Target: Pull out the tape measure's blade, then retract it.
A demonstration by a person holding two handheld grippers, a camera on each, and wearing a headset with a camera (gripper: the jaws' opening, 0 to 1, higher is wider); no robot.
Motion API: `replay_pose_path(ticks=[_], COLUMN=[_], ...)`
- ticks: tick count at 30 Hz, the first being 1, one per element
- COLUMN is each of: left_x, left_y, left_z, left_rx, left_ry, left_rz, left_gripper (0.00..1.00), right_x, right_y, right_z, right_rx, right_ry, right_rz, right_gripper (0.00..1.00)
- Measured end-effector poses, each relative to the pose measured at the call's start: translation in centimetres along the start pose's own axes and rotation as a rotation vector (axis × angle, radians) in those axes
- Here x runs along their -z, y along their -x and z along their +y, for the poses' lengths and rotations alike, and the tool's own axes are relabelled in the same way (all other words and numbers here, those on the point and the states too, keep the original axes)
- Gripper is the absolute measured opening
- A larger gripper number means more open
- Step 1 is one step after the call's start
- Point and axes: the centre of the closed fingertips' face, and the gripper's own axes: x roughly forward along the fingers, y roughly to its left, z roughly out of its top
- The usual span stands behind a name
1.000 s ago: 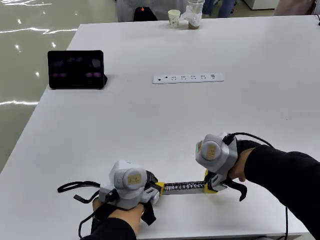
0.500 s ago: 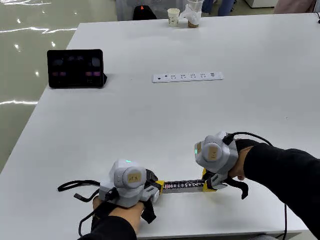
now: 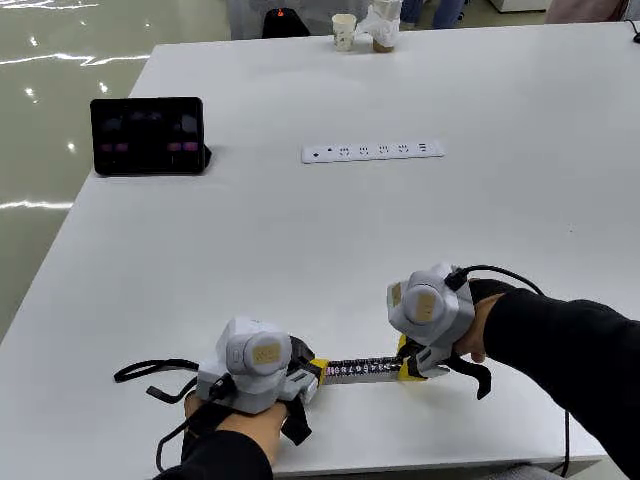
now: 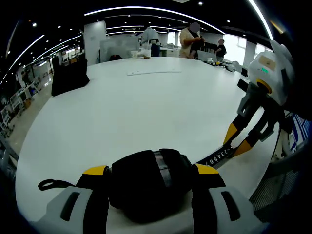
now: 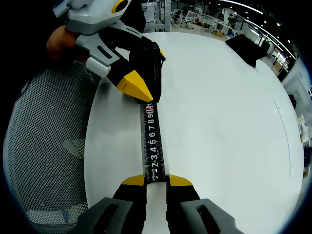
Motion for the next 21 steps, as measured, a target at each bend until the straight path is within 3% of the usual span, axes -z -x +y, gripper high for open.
replay_pose_path(ticks=[21], left_x=[0.00], left_y=[-0.01], left_z=[-0.02], left_rx=[0.000], left_ry=[0.000], left_rz=[-0.001], left_gripper=[0.64], right_x=[-0.63], right_y=[-0.23], right_z=[-0.09], right_rx=[-0.001], right_ry=[-0.028], right_rz=[-0.015], right_gripper=[0.11])
